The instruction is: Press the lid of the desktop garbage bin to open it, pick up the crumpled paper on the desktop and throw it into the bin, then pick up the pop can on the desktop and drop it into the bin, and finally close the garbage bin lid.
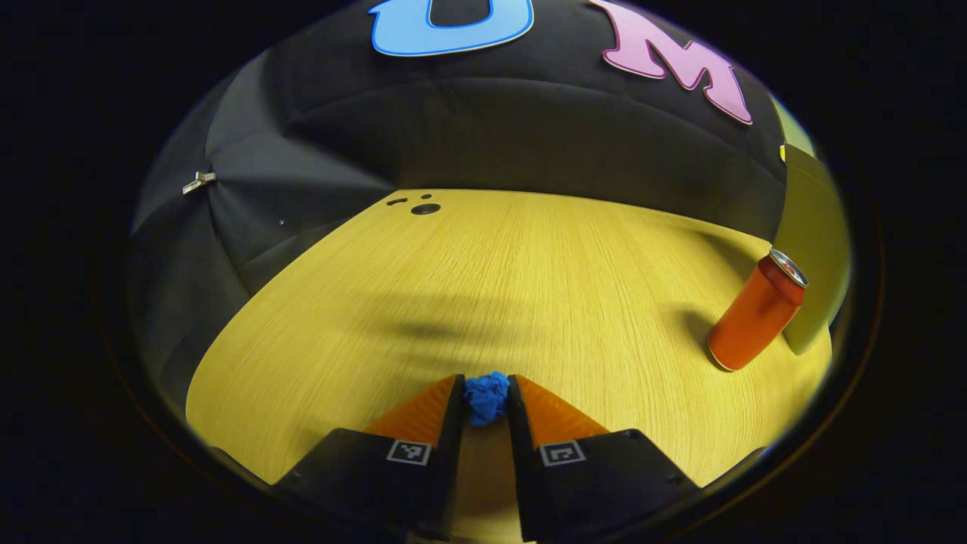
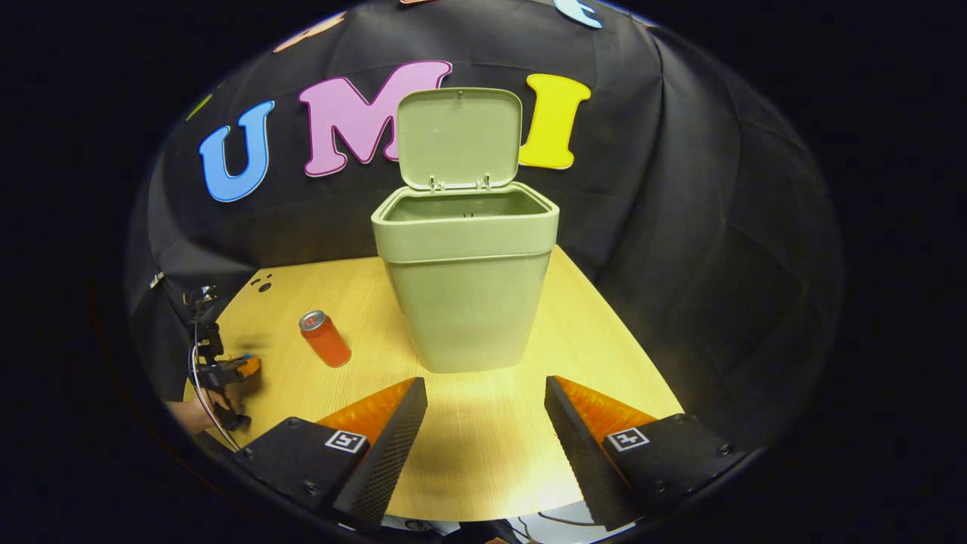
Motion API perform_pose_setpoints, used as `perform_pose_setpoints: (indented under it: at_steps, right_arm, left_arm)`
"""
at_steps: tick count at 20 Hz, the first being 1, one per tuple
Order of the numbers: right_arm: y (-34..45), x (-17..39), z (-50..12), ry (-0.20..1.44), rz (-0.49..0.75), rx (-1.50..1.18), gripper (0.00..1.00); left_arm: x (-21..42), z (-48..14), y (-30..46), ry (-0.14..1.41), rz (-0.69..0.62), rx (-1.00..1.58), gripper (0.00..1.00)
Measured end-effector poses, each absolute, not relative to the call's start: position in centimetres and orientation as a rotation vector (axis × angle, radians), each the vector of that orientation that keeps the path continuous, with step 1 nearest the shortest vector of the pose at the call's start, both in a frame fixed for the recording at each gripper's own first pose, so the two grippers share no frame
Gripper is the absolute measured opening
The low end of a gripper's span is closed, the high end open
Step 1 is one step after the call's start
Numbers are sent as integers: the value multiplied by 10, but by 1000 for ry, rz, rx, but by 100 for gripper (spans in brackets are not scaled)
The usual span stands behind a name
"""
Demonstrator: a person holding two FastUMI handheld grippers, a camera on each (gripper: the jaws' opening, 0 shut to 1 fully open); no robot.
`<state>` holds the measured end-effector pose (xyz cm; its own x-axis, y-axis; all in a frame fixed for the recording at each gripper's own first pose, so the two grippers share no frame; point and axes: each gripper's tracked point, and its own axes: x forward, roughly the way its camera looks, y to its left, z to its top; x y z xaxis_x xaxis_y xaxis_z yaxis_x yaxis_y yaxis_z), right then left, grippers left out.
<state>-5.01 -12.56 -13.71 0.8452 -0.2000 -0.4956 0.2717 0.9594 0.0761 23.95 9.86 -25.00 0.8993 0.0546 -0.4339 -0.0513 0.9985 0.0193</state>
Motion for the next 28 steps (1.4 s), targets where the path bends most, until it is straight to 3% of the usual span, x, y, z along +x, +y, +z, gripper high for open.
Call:
perform_pose_setpoints:
  at_steps: [7,12,22,28]
  right_arm:
    - [-131,-49,-155,540,-214,129,99]
    - [-136,-37,-156,519,-185,143,99]
    - [-169,-22,-163,497,-128,180,99]
    - [-192,-7,-178,504,-90,185,98]
  left_arm:
    - [239,-235,82,456,21,42,27]
    - [230,-187,50,384,-22,97,28]
    - [187,-43,-49,188,-159,35,28]
    - [163,34,-146,79,-292,76,27]
